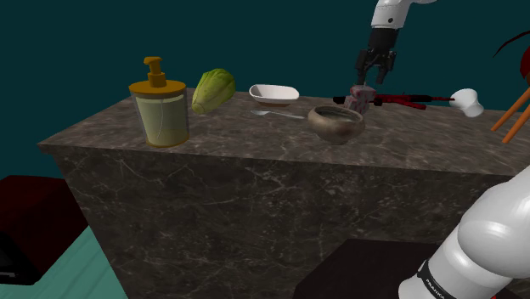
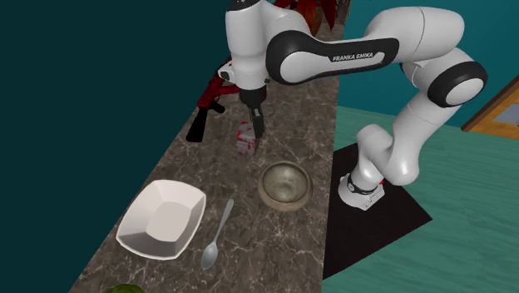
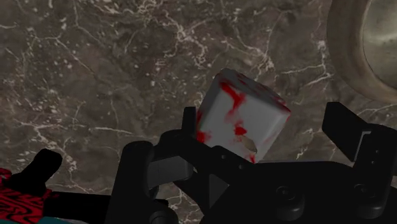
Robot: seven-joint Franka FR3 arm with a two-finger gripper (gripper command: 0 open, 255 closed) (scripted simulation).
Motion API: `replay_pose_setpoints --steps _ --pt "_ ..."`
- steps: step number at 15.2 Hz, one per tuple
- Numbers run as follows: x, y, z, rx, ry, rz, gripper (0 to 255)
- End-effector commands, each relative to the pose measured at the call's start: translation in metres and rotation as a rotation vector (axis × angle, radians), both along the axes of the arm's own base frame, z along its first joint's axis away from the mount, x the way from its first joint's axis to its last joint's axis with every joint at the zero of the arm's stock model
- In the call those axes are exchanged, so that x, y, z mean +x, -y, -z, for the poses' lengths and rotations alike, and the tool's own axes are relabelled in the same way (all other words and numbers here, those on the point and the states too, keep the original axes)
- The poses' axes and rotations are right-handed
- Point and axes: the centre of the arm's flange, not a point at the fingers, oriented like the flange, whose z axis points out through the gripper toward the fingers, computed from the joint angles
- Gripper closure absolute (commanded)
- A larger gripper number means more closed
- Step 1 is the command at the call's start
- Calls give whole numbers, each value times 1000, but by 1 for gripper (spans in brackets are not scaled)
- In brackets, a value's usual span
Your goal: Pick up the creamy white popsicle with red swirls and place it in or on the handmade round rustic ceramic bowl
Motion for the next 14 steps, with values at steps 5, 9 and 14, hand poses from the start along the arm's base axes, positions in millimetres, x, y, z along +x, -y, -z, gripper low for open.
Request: replay_pose_setpoints --steps 5,9,14 --pt "2 2 28 -1 -2 4 0" --pt "1 2 36 -1 -2 4 0" --pt "1 2 36 -1 -2 4 0"
